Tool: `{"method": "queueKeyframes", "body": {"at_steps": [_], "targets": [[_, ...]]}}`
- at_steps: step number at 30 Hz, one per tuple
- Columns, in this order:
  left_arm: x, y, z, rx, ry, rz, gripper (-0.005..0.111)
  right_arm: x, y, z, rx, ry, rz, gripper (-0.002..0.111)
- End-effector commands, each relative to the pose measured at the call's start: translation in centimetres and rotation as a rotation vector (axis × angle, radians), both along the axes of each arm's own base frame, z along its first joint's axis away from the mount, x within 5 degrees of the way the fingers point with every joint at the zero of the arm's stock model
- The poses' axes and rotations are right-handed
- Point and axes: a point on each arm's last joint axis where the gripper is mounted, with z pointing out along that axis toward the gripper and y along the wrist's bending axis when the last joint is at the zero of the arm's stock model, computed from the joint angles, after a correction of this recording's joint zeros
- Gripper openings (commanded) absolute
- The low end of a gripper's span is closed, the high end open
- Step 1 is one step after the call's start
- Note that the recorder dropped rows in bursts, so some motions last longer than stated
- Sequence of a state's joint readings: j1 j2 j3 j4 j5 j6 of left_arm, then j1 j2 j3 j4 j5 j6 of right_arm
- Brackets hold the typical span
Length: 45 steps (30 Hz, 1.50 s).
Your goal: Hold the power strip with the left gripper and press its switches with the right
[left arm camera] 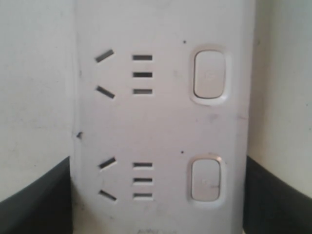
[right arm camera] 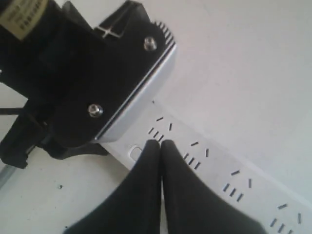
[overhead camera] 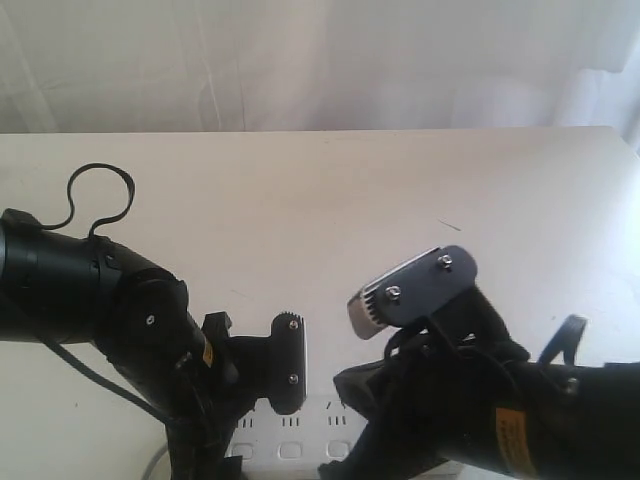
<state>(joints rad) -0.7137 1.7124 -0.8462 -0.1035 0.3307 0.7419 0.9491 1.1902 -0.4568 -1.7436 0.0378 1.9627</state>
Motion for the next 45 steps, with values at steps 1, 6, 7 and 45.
{"method": "queueKeyframes", "body": {"at_steps": [1, 6, 7, 45], "targets": [[-1.1, 1.0, -1.4, 0.113, 0.076, -0.083, 0.0, -0.7, -1.9, -0.1, -0.015, -0.06, -0.027, 0.0], [-1.1, 0.9, -1.4, 0.11, 0.067, -0.093, 0.0, -1.2, -2.9, -1.4, -0.054, -0.05, -0.035, 0.0], [-1.0, 0.9, -1.4, 0.106, 0.062, -0.093, 0.0, -1.2, -2.8, -1.3, -0.059, -0.058, -0.028, 0.0], [-1.3, 0.9, -1.4, 0.103, 0.091, -0.08, 0.0, -0.8, -1.3, -3.7, -0.109, 0.1, -0.028, 0.0]]}}
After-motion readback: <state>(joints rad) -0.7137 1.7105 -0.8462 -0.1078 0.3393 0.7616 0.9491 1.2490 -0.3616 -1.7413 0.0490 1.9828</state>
